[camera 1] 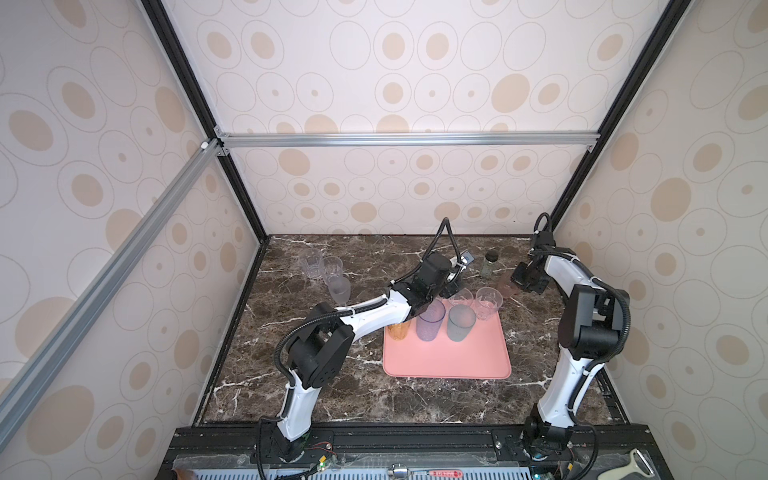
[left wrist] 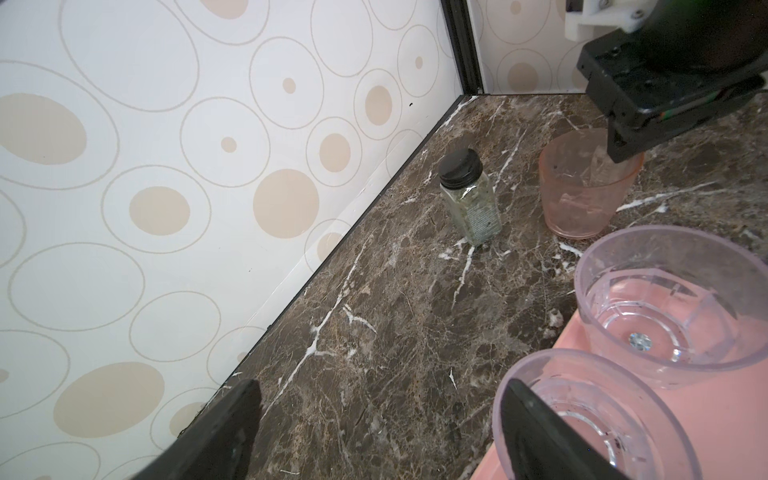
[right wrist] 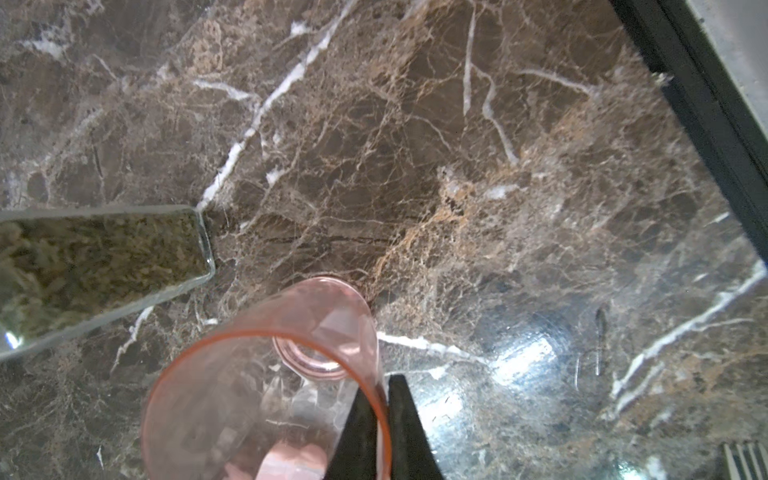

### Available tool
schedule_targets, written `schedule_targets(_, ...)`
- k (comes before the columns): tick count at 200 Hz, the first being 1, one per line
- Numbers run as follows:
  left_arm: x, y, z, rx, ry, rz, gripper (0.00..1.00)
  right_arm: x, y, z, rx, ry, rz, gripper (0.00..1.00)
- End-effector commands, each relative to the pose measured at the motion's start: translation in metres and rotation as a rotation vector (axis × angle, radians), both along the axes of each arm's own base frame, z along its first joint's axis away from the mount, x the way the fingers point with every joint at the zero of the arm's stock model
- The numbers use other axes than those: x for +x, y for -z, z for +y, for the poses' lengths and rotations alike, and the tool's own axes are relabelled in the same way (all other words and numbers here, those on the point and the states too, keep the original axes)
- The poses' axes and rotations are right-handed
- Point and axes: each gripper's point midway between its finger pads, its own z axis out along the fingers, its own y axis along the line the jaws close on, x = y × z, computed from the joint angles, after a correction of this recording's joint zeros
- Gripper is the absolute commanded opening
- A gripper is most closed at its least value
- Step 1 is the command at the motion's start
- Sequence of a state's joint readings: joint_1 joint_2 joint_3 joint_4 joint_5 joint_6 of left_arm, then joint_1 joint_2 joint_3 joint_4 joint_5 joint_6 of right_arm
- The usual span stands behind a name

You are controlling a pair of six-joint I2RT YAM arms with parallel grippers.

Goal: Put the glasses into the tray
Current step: 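Grasp the pink cup with the right gripper and lift it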

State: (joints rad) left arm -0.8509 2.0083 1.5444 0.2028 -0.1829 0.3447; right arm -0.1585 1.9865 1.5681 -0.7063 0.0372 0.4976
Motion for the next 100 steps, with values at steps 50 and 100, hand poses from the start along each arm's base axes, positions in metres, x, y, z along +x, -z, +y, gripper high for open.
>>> schedule_targets(50,-0.009,-0.054,0.01,-0.046,-0.003,-0.093,0.9,-0.022,-0.058,-0.002,-0.052,-0.009,-0.059,0.05)
schedule_targets(100,-0.017,-0.089,0.025,-0.09,-0.025,-0.124,0.9,-0.039,-0.117,0.012,-0.079,-0.058,-0.141,0.04)
